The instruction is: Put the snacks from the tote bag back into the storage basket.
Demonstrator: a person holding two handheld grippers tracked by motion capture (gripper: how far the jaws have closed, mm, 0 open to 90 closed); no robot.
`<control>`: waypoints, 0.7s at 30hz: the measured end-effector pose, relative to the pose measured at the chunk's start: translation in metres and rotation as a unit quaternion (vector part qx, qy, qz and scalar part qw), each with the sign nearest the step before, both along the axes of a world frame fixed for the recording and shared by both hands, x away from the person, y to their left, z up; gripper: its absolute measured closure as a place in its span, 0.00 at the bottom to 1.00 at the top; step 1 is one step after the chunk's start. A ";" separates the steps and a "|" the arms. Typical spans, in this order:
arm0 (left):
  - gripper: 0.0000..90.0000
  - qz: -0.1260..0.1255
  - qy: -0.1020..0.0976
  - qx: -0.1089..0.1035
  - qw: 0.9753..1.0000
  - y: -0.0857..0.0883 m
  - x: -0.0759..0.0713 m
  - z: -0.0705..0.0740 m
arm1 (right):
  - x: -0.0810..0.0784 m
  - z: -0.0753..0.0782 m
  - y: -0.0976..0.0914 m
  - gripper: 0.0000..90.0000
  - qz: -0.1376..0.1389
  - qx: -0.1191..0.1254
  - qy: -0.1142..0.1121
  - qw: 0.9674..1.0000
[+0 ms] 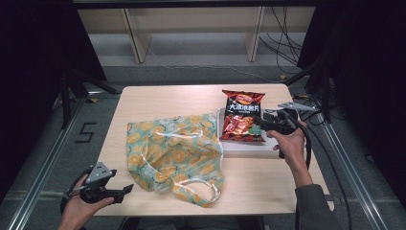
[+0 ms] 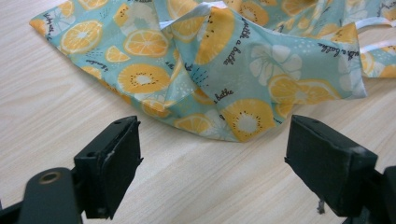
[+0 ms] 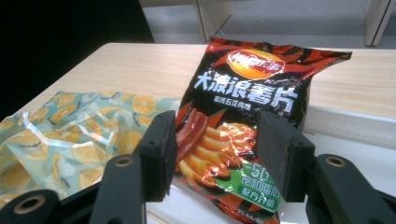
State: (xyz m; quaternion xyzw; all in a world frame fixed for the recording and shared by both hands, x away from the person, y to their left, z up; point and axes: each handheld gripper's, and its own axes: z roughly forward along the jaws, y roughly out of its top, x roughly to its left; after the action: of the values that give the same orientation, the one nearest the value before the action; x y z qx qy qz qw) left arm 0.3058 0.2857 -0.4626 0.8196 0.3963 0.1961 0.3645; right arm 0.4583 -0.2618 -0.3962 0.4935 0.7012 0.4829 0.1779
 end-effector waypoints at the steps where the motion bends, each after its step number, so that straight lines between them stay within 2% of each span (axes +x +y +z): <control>1: 0.19 -0.001 0.002 0.004 1.000 0.000 -0.001 0.001 | -0.003 0.001 0.001 0.53 0.001 0.004 0.003 1.000; 2: 0.19 -0.001 0.002 0.004 1.000 0.000 -0.001 0.001 | -0.004 0.001 0.001 0.52 0.002 0.001 0.002 1.000; 4: 0.19 -0.019 -0.009 0.020 1.000 0.003 0.002 0.003 | -0.008 0.000 0.002 0.52 0.001 0.005 0.002 1.000; 5: 0.19 -0.023 -0.010 0.024 0.999 0.003 0.002 0.003 | -0.011 0.001 0.004 0.51 -0.001 0.014 0.012 1.000; 6: 0.19 -0.023 -0.011 0.024 0.999 0.003 0.002 0.003 | -0.011 0.000 0.003 0.51 0.005 0.006 -0.002 1.000; 7: 0.19 -0.025 -0.012 0.026 0.999 0.003 0.002 0.003 | -0.014 0.001 0.004 0.51 0.002 0.007 0.006 1.000; 8: 0.19 -0.025 -0.015 0.023 0.999 0.003 0.002 0.003 | -0.014 -0.001 0.003 0.50 0.005 0.003 -0.002 1.000; 10: 0.19 -0.020 -0.017 0.018 0.999 0.002 0.002 0.003 | -0.017 -0.001 0.004 0.50 0.005 0.003 -0.002 1.000; 11: 0.19 -0.047 -0.024 0.045 0.998 0.006 0.005 0.005 | -0.022 -0.002 0.006 0.49 0.006 0.002 0.001 1.000; 12: 0.19 -0.014 -0.017 0.002 1.000 0.000 0.001 0.001 | -0.025 -0.002 0.009 0.48 0.003 0.010 0.014 1.000; 13: 0.19 -0.012 -0.014 0.000 1.000 0.000 0.001 0.001 | -0.026 -0.003 0.007 0.48 0.010 -0.010 0.001 1.000; 14: 0.19 -0.016 -0.011 0.015 1.000 0.001 0.000 0.003 | -0.029 -0.004 0.009 0.48 0.008 -0.010 0.000 1.000; 15: 0.19 -0.016 -0.011 0.015 1.000 0.001 0.000 0.003 | -0.031 -0.004 0.010 0.48 0.008 -0.016 -0.004 1.000; 16: 0.19 -0.016 -0.010 0.014 1.000 0.001 0.000 0.003 | -0.035 -0.004 0.011 0.48 0.011 -0.014 0.000 1.000; 17: 0.19 -0.015 -0.010 0.014 1.000 0.001 0.000 0.003 | -0.036 -0.004 0.011 0.48 0.017 -0.030 -0.006 0.999; 18: 0.19 -0.016 -0.010 0.015 1.000 0.001 0.000 0.003 | -0.039 -0.004 0.013 0.48 0.015 -0.033 -0.003 0.999; 19: 0.19 -0.024 -0.011 0.025 0.999 0.002 0.001 0.003 | -0.042 -0.004 0.015 0.48 0.013 -0.029 0.011 0.999; 20: 0.19 -0.023 -0.011 0.025 0.999 0.002 0.001 0.004 | -0.043 -0.004 0.014 0.48 0.020 -0.042 -0.002 0.999; 21: 0.19 -0.017 -0.010 0.017 1.000 0.001 0.000 0.003 | -0.046 -0.004 0.015 0.48 0.019 -0.035 0.005 0.999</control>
State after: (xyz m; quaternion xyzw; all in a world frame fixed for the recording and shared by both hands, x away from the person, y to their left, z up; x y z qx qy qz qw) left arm 0.3060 0.2871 -0.4597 0.8303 0.3749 0.2049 0.3578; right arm 0.4126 -0.2467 -0.4007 0.4759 0.7277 0.4592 0.1823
